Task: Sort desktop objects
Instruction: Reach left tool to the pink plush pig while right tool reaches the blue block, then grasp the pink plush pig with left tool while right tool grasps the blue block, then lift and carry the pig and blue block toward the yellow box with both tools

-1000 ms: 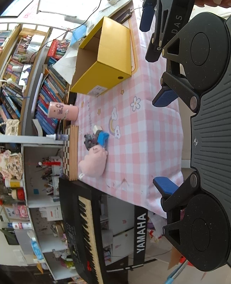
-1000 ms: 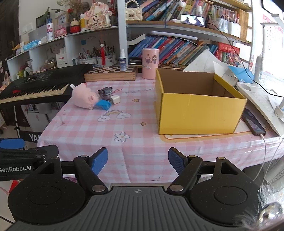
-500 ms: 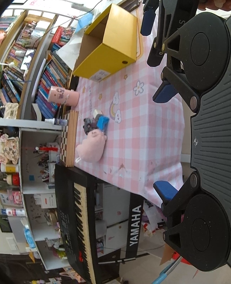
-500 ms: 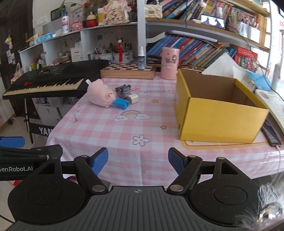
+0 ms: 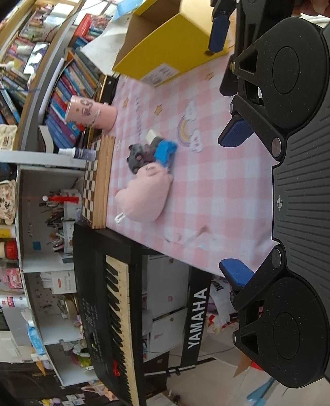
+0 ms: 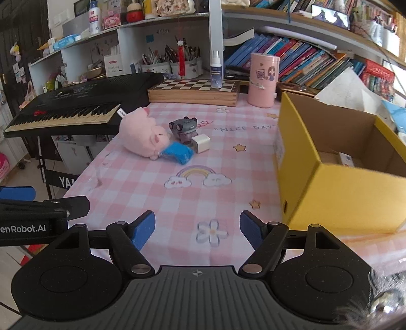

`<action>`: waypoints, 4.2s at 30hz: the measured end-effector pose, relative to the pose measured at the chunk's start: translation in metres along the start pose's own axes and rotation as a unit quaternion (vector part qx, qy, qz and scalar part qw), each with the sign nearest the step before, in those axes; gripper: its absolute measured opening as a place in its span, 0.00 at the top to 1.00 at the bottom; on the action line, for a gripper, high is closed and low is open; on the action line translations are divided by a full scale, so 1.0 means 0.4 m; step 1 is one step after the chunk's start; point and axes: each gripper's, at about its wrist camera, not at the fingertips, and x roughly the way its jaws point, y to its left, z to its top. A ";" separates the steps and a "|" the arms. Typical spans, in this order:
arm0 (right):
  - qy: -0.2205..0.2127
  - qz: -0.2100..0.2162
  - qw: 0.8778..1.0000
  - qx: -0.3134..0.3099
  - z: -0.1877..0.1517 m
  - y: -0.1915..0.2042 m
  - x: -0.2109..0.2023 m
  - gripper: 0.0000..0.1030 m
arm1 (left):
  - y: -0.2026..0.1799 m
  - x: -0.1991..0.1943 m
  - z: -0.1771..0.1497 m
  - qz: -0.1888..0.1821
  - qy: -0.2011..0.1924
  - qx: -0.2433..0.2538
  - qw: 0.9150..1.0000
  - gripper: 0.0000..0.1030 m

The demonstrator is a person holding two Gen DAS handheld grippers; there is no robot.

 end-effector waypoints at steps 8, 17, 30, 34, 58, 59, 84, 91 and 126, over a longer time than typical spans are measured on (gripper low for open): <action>0.011 0.025 1.000 -0.011 0.079 -0.010 0.115 0.30 | 0.006 0.106 0.117 0.012 0.001 -0.019 1.000 0.06; 0.029 0.036 0.999 -0.024 0.137 -0.023 0.251 0.35 | 0.015 0.268 0.221 0.001 0.027 -0.041 0.999 0.06; 0.039 0.074 0.995 -0.060 0.185 -0.010 0.373 0.42 | 0.013 0.451 0.283 -0.027 0.067 -0.090 0.993 0.06; 0.043 0.083 0.993 -0.074 0.190 0.001 0.401 0.43 | 0.014 0.473 0.282 -0.037 0.071 -0.099 0.992 0.06; 0.022 0.090 0.987 -0.131 0.182 0.021 0.390 0.74 | 0.134 0.320 0.200 -0.040 0.064 -0.164 0.984 0.33; 0.021 0.085 0.988 -0.131 0.180 0.016 0.379 0.74 | 0.131 0.312 0.197 -0.044 0.062 -0.162 0.984 0.33; -0.036 0.015 0.999 -0.036 0.085 0.000 0.006 0.75 | 0.159 0.010 0.070 -0.123 -0.017 -0.153 0.980 0.33; -0.034 0.004 0.999 -0.014 0.003 0.026 -0.093 0.75 | 0.155 -0.082 0.002 -0.143 -0.020 -0.137 0.980 0.33; -0.024 -0.141 0.980 0.138 -0.262 -0.113 -0.387 0.75 | -0.135 -0.165 -0.112 -0.299 0.035 0.031 0.953 0.33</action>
